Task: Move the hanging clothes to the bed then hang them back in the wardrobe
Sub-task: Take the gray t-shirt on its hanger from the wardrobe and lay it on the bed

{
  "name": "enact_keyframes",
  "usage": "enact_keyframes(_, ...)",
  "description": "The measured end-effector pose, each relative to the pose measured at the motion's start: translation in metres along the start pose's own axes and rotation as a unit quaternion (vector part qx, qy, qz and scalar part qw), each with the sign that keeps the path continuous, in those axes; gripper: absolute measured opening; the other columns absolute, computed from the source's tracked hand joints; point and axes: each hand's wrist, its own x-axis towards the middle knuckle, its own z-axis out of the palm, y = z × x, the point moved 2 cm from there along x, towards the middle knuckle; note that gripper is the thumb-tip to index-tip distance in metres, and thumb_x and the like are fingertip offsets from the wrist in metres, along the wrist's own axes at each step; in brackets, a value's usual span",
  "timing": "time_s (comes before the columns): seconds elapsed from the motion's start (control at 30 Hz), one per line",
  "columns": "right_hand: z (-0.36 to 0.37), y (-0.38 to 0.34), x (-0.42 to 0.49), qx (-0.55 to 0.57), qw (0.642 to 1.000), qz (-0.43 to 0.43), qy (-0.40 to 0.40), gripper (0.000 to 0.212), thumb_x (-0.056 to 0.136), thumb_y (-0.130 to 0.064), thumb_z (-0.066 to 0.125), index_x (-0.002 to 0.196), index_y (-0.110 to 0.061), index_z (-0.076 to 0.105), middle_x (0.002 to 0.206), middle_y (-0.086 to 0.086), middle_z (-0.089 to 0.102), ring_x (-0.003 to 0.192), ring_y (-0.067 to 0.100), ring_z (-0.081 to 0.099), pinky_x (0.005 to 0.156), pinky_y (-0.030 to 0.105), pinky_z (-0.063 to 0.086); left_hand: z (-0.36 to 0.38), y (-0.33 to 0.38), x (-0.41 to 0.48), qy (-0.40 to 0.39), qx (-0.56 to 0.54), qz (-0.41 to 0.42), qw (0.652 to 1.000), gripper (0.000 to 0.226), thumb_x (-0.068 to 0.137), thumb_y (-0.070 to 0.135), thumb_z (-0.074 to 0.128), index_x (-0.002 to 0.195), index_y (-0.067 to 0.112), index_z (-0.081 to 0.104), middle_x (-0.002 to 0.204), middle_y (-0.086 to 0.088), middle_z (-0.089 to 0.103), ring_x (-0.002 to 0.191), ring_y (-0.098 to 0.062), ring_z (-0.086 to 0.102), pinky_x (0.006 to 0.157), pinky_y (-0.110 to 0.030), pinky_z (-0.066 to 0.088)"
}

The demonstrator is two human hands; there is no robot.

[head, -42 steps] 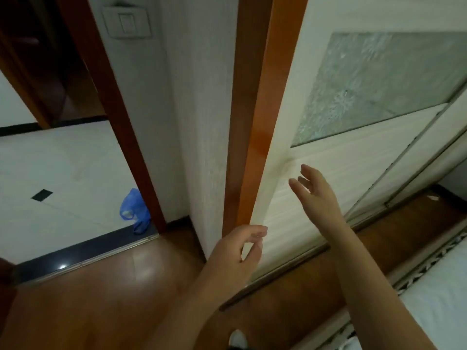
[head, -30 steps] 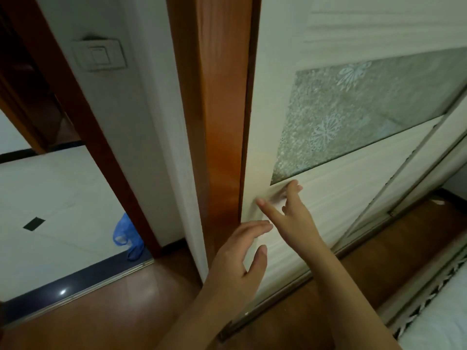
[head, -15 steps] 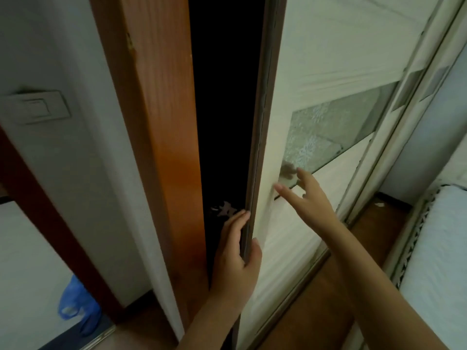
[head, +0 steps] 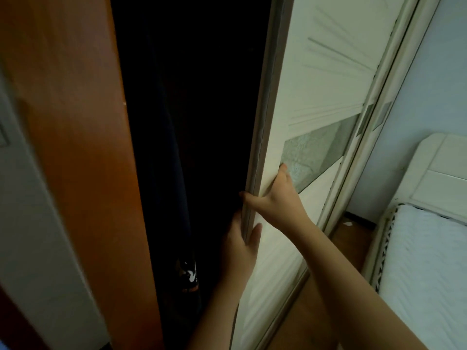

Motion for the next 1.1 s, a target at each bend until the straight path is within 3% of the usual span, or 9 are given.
enact_keyframes(0.1, -0.007, 0.018, 0.017, -0.012, 1.0, 0.006, -0.004, 0.115, 0.056, -0.062, 0.066, 0.143, -0.007, 0.015, 0.146, 0.015, 0.031, 0.132, 0.031, 0.038, 0.103, 0.047, 0.041, 0.023, 0.0, 0.011, -0.008, -0.021, -0.014, 1.0, 0.088, 0.074, 0.076, 0.025, 0.133, 0.013, 0.043, 0.125, -0.007, 0.059, 0.115, -0.015, 0.055, 0.094, -0.025, 0.043)
enact_keyframes(0.23, -0.021, 0.048, 0.047, -0.033, 0.999, 0.013, 0.01, 0.12, 0.047, -0.074, 0.056, 0.143, -0.012, 0.017, 0.145, 0.012, 0.036, 0.132, 0.029, 0.038, 0.102, 0.048, 0.042, 0.058, 0.003, 0.032, -0.028, -0.028, -0.042, 0.998, 0.096, 0.066, 0.08, 0.021, 0.128, 0.011, 0.048, 0.116, -0.009, 0.063, 0.104, -0.02, 0.062, 0.083, -0.021, 0.045)
enact_keyframes(0.37, -0.038, 0.083, 0.083, -0.044, 0.999, 0.017, 0.016, 0.117, 0.048, -0.074, 0.058, 0.141, -0.015, 0.02, 0.141, 0.009, 0.042, 0.126, 0.028, 0.045, 0.099, 0.046, 0.045, 0.099, 0.006, 0.059, -0.062, -0.037, -0.074, 0.995, 0.092, 0.061, 0.071, 0.026, 0.132, 0.014, 0.042, 0.125, -0.007, 0.057, 0.113, -0.018, 0.057, 0.083, -0.016, 0.038)
enact_keyframes(0.5, -0.058, 0.117, 0.12, -0.048, 0.999, 0.014, 0.02, 0.115, 0.049, -0.073, 0.058, 0.141, -0.016, 0.021, 0.137, 0.008, 0.044, 0.124, 0.025, 0.046, 0.099, 0.045, 0.046, 0.146, 0.006, 0.087, -0.086, -0.024, -0.09, 0.992, 0.059, 0.084, 0.043, 0.053, 0.134, 0.016, 0.038, 0.129, -0.005, 0.054, 0.116, -0.018, 0.053, 0.085, -0.018, 0.038)
enact_keyframes(0.57, -0.067, 0.134, 0.138, -0.051, 0.998, 0.013, 0.021, 0.114, 0.049, -0.074, 0.057, 0.14, -0.016, 0.023, 0.135, 0.007, 0.046, 0.122, 0.024, 0.048, 0.098, 0.044, 0.048, 0.168, 0.005, 0.102, -0.09, -0.023, -0.092, 0.991, 0.056, 0.085, 0.035, 0.058, 0.134, 0.016, 0.038, 0.129, -0.005, 0.054, 0.116, -0.018, 0.054, 0.085, -0.017, 0.038)
enact_keyframes(0.73, -0.09, 0.177, 0.183, -0.053, 0.998, 0.021, 0.018, 0.119, 0.049, -0.077, 0.054, 0.144, -0.017, 0.016, 0.144, 0.007, 0.039, 0.129, 0.025, 0.043, 0.102, 0.045, 0.045, 0.226, 0.006, 0.137, -0.1, -0.032, -0.086, 0.991, 0.056, 0.085, 0.032, 0.059, 0.135, 0.018, 0.037, 0.133, -0.002, 0.052, 0.122, -0.018, 0.05, 0.088, -0.017, 0.035)
enact_keyframes(0.9, -0.113, 0.213, 0.223, -0.053, 0.998, 0.033, 0.017, 0.111, 0.049, -0.076, 0.057, 0.138, -0.019, 0.024, 0.133, 0.005, 0.048, 0.119, 0.025, 0.051, 0.094, 0.045, 0.05, 0.278, 0.009, 0.167, -0.108, -0.033, -0.089, 0.99, 0.054, 0.085, 0.028, 0.06, 0.133, 0.017, 0.039, 0.132, -0.003, 0.052, 0.121, -0.018, 0.051, 0.088, -0.017, 0.035)
enact_keyframes(1.1, -0.135, 0.253, 0.266, -0.051, 0.998, 0.045, 0.016, 0.114, 0.057, -0.07, 0.061, 0.146, -0.019, 0.012, 0.149, 0.007, 0.033, 0.134, 0.027, 0.038, 0.104, 0.048, 0.042, 0.333, 0.009, 0.201, -0.119, -0.034, -0.091, 0.988, 0.051, 0.084, 0.026, 0.061, 0.13, 0.017, 0.041, 0.128, -0.003, 0.055, 0.117, -0.019, 0.054, 0.085, -0.017, 0.036)
